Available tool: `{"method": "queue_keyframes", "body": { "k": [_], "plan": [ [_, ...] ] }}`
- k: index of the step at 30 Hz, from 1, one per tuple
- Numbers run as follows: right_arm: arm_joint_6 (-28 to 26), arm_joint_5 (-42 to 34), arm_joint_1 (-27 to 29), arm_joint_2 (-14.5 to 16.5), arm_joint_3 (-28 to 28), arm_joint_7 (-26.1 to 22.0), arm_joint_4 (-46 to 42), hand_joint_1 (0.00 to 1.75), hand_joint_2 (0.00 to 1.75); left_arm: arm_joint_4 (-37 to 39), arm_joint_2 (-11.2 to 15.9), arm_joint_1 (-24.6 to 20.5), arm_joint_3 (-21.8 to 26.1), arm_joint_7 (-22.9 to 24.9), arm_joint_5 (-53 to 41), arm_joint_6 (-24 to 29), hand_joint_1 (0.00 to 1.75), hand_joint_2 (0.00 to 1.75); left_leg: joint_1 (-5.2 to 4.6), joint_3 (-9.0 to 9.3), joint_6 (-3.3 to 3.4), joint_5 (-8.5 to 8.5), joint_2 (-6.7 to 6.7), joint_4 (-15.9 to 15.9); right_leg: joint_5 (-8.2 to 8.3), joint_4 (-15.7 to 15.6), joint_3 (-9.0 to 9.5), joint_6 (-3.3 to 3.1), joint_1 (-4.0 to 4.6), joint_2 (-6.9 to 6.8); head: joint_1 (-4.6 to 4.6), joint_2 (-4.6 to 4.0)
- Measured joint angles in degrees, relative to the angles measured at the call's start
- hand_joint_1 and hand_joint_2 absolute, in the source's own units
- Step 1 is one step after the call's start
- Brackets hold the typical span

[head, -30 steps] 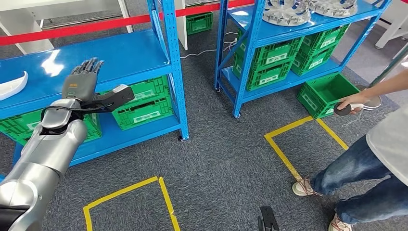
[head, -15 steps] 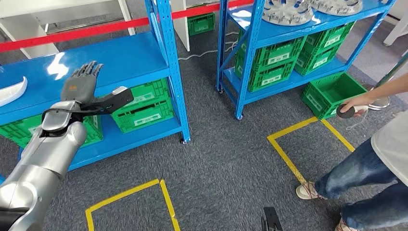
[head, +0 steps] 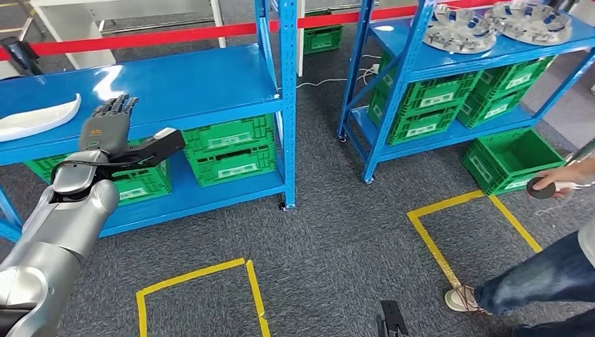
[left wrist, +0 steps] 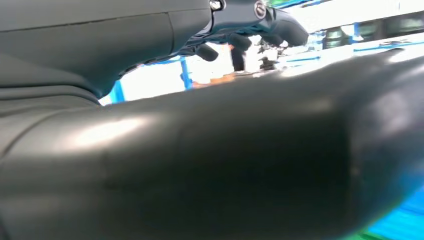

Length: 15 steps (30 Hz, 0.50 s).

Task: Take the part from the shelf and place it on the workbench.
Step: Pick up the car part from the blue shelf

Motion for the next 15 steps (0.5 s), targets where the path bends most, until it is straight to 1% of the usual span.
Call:
{"method": "queue_keyframes", "body": {
  "k": [1,2,3,4,5,6,7,8,9,10,11,12,13,14,15],
  "plan": [
    [0.0,0.0,0.0,0.0,0.0,0.0,0.0,0.00,0.00,0.0,-0.1,0.0,0.0,0.0,0.0,0.0,0.00,0.00,0.00,0.03,0.22,-0.03,-0.64,0.0,-1.66,3.5,-1.73,0.13,-0.06,1.04,0.09,0.00],
    [0.0,0.0,0.0,0.0,-0.1,0.0,0.0,0.00,0.00,0.1,-0.2,0.0,0.0,0.0,0.0,-0.1,0.00,0.00,-0.04,0.03,0.39,-0.07,-1.33,0.0,-3.33,7.5,-3.88,0.19,-0.05,1.61,0.16,0.00],
    [-0.1,0.0,0.0,0.0,-0.1,0.0,0.0,0.00,0.00,0.1,-0.3,0.1,0.0,0.0,0.0,-0.2,0.00,0.00,-0.11,0.03,0.46,-0.12,-2.10,0.1,-4.30,10.8,-5.86,0.18,-0.03,1.85,0.18,0.00],
    [-0.1,0.0,0.0,0.0,-0.1,0.0,0.0,0.00,0.00,0.2,-0.4,0.2,0.0,0.0,0.0,-0.2,0.00,0.00,-0.17,0.05,0.48,-0.17,-2.86,0.2,-4.19,12.4,-7.11,0.10,-0.01,1.98,0.18,0.00],
    [-0.1,0.0,0.0,0.0,-0.1,0.0,0.0,0.00,0.00,0.2,-0.4,0.3,0.0,0.0,0.0,-0.3,0.00,0.00,-0.21,0.10,0.45,-0.22,-3.62,0.2,-2.93,11.8,-7.32,-0.06,0.00,2.14,0.18,0.00],
    [-0.1,0.0,0.0,0.0,-0.1,0.0,0.0,0.00,0.00,0.3,-0.4,0.3,0.0,0.0,0.0,-0.3,0.00,0.00,-0.23,0.19,0.38,-0.30,-4.37,0.3,-0.74,8.9,-6.39,-0.30,0.00,2.51,0.18,0.00],
    [-0.1,0.0,0.0,0.0,-0.1,0.0,0.0,0.00,0.00,0.3,-0.4,0.3,0.0,0.0,0.0,-0.3,0.00,0.00,-0.19,0.29,0.29,-0.38,-5.08,0.3,1.61,4.6,-4.74,-0.61,0.00,3.44,0.18,0.00],
    [-0.1,0.0,0.1,0.0,-0.1,0.0,0.0,0.00,0.00,0.3,-0.4,0.3,0.0,0.0,0.0,-0.3,0.00,0.00,-0.21,0.30,0.10,-0.48,-5.73,0.4,3.20,0.7,-3.06,-0.93,-0.05,4.70,0.12,0.00],
    [-0.1,0.0,0.1,-0.1,-0.1,0.0,0.0,0.00,0.00,0.3,-0.4,0.2,0.0,0.0,0.0,-0.3,0.00,0.00,-0.14,0.23,-0.19,-0.51,-6.41,0.4,4.10,-2.1,-1.74,-1.15,-0.04,5.69,0.10,0.00],
    [-0.1,0.0,0.0,-0.1,-0.1,0.0,0.0,0.00,0.00,0.3,-0.4,0.2,0.0,0.0,0.0,-0.3,0.00,0.00,-0.02,0.10,-0.54,-0.50,-7.04,0.3,4.26,-3.6,-0.99,-1.32,0.02,6.34,0.06,0.00],
    [-0.1,0.0,0.0,-0.1,-0.2,0.0,0.0,0.00,0.00,0.4,-0.4,0.2,0.0,0.0,0.0,-0.3,0.00,0.00,0.08,-0.03,-0.96,-0.41,-7.69,0.2,4.02,-3.9,-0.70,-1.43,0.10,6.27,0.03,0.00],
    [-0.1,0.0,0.0,-0.1,-0.2,0.0,0.0,0.00,0.00,0.3,-0.3,0.3,0.0,0.1,0.0,-0.3,0.00,0.00,0.15,-0.08,-1.41,-0.31,-8.31,0.0,4.09,-4.1,-0.48,-1.60,0.07,5.62,0.04,0.00],
    [-0.1,0.0,-0.1,0.0,-0.2,0.0,0.0,0.00,0.00,0.3,-0.2,0.3,0.0,0.1,0.0,-0.3,0.00,0.00,0.07,-0.16,-1.74,-0.36,-7.85,0.1,4.16,-4.4,-0.17,-1.88,-0.03,4.91,0.03,0.00],
    [-0.1,0.0,-0.1,0.0,-0.2,0.0,0.0,0.00,0.00,0.3,-0.1,0.2,0.0,0.1,0.0,-0.3,0.00,0.00,-0.08,-0.55,-2.08,-0.82,-6.48,0.8,4.22,-4.8,0.19,-2.26,-0.18,4.16,-0.15,0.00],
    [-0.1,0.0,-0.1,0.0,-0.2,0.0,0.0,0.00,0.00,0.3,0.0,0.1,0.0,0.1,0.0,-0.3,0.00,0.00,-0.22,-1.46,-2.41,-1.81,-4.62,2.6,4.23,-5.1,0.58,-2.63,-0.32,3.37,-0.33,0.00]
  ]
}}
